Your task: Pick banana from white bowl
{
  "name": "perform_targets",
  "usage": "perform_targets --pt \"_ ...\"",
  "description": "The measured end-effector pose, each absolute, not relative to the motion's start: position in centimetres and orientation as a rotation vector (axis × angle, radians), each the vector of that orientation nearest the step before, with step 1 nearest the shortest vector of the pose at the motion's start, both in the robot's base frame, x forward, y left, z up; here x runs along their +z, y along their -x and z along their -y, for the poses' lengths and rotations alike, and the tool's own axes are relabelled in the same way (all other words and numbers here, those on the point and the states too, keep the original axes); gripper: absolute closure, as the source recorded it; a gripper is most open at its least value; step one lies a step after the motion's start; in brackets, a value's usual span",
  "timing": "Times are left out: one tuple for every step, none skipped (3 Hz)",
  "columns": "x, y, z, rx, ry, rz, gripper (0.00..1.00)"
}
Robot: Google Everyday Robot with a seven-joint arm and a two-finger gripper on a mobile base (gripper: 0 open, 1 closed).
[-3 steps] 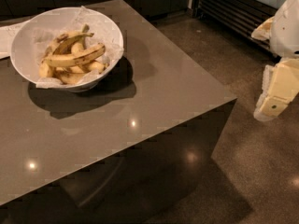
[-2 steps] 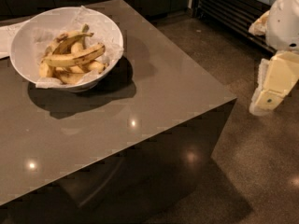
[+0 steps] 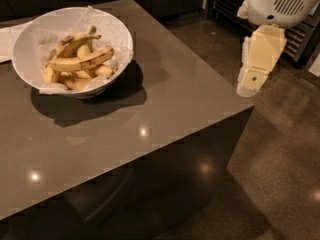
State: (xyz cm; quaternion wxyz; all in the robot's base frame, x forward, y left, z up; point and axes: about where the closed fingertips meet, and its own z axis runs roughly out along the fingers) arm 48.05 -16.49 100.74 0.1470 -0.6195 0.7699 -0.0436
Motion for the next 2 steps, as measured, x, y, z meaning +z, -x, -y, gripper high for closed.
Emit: perform_targets --pt "101.16 -48.43 15.96 -0.135 1.777 -2.189 0.0" --pt "101.5 -49.21 15.14 -0.153 1.773 -2.154 0.0"
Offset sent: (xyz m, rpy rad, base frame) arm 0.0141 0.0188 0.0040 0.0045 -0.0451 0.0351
